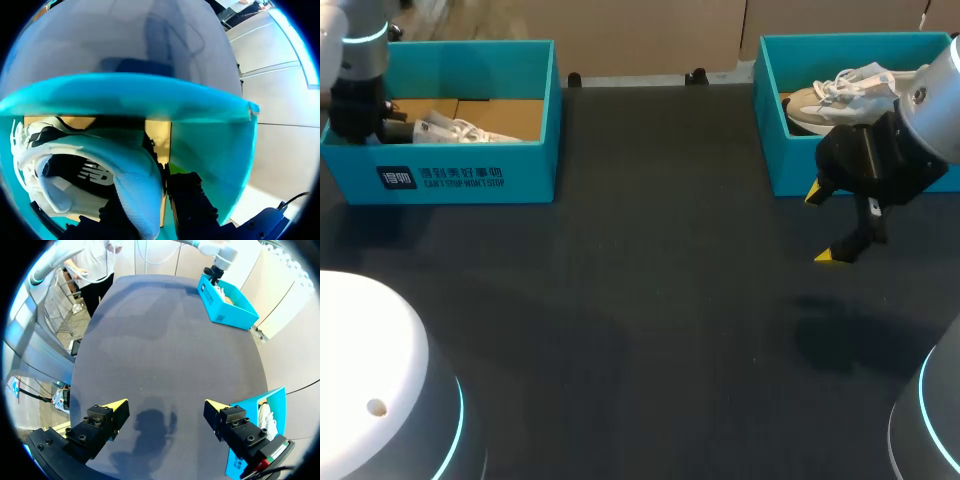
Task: Take the shoe out of the shoebox, open the shoe tongue, remove and reinsert the insole, then place the shoe into the shoebox
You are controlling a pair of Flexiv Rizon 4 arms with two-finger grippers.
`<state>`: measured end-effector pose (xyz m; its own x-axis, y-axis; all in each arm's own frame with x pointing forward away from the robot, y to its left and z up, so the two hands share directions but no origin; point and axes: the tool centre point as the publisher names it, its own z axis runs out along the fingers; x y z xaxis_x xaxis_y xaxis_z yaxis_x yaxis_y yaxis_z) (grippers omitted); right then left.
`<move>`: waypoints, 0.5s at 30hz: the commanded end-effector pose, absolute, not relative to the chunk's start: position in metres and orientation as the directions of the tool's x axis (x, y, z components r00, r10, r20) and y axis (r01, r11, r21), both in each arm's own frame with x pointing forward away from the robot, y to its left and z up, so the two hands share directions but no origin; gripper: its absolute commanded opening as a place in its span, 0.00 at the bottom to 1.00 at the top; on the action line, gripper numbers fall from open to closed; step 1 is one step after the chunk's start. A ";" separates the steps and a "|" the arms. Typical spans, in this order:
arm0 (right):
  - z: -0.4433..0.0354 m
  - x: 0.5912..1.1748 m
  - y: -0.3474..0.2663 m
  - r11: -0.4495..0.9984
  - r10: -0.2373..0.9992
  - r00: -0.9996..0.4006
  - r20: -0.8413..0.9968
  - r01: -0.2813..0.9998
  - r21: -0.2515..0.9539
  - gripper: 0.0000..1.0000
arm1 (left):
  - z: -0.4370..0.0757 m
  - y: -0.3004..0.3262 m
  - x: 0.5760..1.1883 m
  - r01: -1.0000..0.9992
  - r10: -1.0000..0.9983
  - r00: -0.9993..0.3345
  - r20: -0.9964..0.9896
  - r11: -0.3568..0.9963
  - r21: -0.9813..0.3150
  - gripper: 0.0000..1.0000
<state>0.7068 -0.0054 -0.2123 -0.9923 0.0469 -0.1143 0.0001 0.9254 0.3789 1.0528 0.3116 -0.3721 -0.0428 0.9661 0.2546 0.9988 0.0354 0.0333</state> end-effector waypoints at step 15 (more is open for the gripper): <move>-0.213 0.707 -0.005 0.926 0.047 -0.992 -0.115 0.000 0.377 1.00 | -0.390 0.311 1.060 0.999 0.959 -0.024 0.281 0.032 -0.024 0.40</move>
